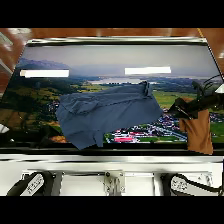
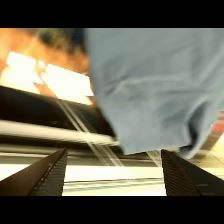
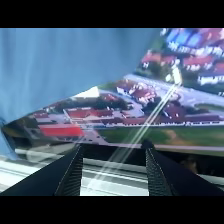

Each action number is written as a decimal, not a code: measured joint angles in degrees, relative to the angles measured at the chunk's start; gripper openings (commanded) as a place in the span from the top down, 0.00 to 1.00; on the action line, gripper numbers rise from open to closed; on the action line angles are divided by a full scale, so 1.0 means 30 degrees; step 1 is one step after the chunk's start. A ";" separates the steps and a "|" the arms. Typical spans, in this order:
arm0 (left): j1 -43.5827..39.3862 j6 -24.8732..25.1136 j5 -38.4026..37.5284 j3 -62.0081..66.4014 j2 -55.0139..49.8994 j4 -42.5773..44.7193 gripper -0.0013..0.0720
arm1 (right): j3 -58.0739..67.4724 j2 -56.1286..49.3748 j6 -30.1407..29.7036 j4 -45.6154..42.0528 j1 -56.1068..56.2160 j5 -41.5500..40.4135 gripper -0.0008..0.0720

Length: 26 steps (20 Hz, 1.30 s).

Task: Fold the shirts.

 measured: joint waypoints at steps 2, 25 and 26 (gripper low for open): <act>0.0007 0.0146 0.0947 -0.1202 0.0102 -0.0270 0.01 | -0.0539 0.0138 -0.0117 0.0444 -0.0080 -0.0284 0.29; -0.7038 0.0619 0.9799 -0.2521 -0.2943 -0.7009 0.93 | -0.1137 0.0204 0.0947 -0.0525 -0.0168 -0.2747 0.15; -0.7074 0.0743 0.9610 -0.2514 -0.2484 -0.7074 0.93 | -0.1158 0.0095 0.1253 -0.0758 -0.0168 -0.3140 0.15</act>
